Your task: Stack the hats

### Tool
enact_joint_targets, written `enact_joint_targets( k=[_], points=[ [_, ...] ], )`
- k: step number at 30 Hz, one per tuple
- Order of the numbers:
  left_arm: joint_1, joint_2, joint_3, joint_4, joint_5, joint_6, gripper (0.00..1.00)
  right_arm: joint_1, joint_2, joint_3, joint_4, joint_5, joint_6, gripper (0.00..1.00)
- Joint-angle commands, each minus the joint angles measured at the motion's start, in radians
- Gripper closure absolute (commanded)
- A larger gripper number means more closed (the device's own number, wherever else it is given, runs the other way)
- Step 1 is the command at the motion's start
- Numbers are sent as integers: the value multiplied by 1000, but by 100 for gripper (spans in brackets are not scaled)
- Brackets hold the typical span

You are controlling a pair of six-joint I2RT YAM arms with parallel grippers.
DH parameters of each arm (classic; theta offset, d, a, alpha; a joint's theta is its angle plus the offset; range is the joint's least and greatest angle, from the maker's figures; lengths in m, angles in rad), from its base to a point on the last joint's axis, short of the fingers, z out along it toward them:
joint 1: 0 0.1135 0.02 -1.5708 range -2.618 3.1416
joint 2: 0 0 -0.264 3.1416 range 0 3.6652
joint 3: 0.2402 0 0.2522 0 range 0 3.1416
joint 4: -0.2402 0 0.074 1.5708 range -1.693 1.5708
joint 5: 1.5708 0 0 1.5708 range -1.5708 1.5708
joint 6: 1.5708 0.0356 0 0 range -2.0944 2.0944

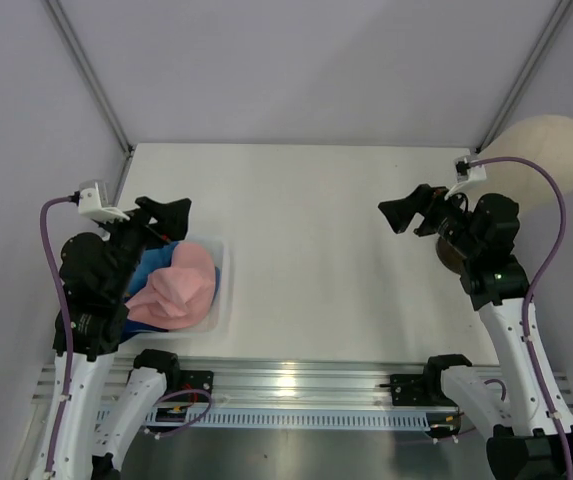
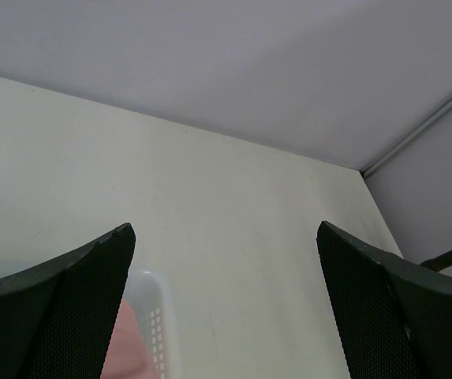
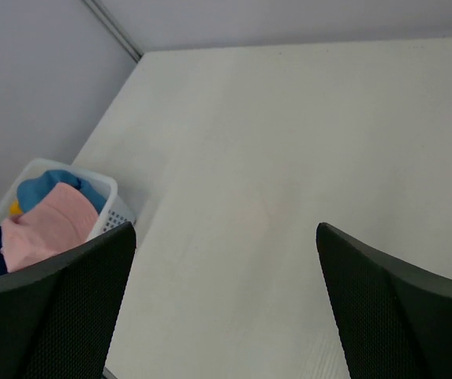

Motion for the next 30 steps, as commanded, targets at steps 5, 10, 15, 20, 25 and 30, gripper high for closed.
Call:
enact_joint_targets(
  k=[5, 10, 15, 20, 25, 30],
  points=[
    [21, -8, 12, 24, 75, 26, 0, 202, -47, -212, 120, 340, -2, 1],
    [28, -31, -22, 55, 75, 32, 1, 266, -116, -459, 298, 618, 83, 1],
    [28, -20, -24, 53, 94, 31, 0, 266, -90, -637, 431, 847, 114, 1],
    [30, -6, -21, 47, 121, 25, 1, 218, -79, -693, 525, 1057, 101, 1],
    [31, 1, -24, 52, 135, 25, 1, 1, -104, -852, 836, 974, 154, 1],
    [34, 8, -22, 55, 159, 29, 1, -59, -125, -755, 573, 1126, 234, 1]
  ],
)
